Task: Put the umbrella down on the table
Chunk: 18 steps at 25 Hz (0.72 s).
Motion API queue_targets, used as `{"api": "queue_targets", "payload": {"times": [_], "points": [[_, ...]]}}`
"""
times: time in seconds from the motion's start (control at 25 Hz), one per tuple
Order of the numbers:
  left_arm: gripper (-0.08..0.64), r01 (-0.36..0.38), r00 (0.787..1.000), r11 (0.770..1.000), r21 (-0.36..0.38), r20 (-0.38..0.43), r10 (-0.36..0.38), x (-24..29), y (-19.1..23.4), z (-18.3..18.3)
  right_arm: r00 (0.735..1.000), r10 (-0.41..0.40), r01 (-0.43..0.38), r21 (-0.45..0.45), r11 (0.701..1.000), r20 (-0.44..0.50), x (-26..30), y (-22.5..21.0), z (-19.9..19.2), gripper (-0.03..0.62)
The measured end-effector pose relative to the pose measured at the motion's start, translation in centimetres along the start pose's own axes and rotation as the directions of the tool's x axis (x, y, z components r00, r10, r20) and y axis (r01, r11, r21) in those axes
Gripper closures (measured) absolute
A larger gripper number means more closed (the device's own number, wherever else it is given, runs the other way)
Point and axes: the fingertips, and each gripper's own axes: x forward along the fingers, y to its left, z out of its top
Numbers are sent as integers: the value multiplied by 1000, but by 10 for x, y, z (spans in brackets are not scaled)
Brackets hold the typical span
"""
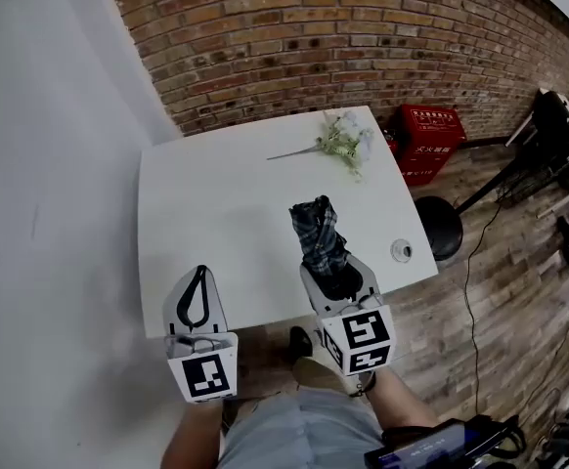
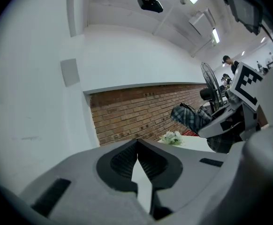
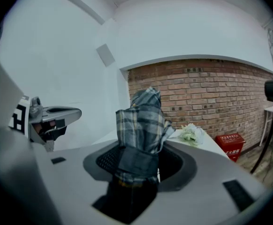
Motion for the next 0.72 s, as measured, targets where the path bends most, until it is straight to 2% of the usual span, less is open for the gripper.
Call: {"api": "queue_targets", "payload": {"times": [0.28,0.72], "points": [[554,-68,997,998,17,24,68,45,11,14,998,60,-60,-26,998,18,47,-23,24,382],[554,-212,976,977,0,48,212,50,69,35,985,156,-147,-111,983,73,92,-4,83,382]]}}
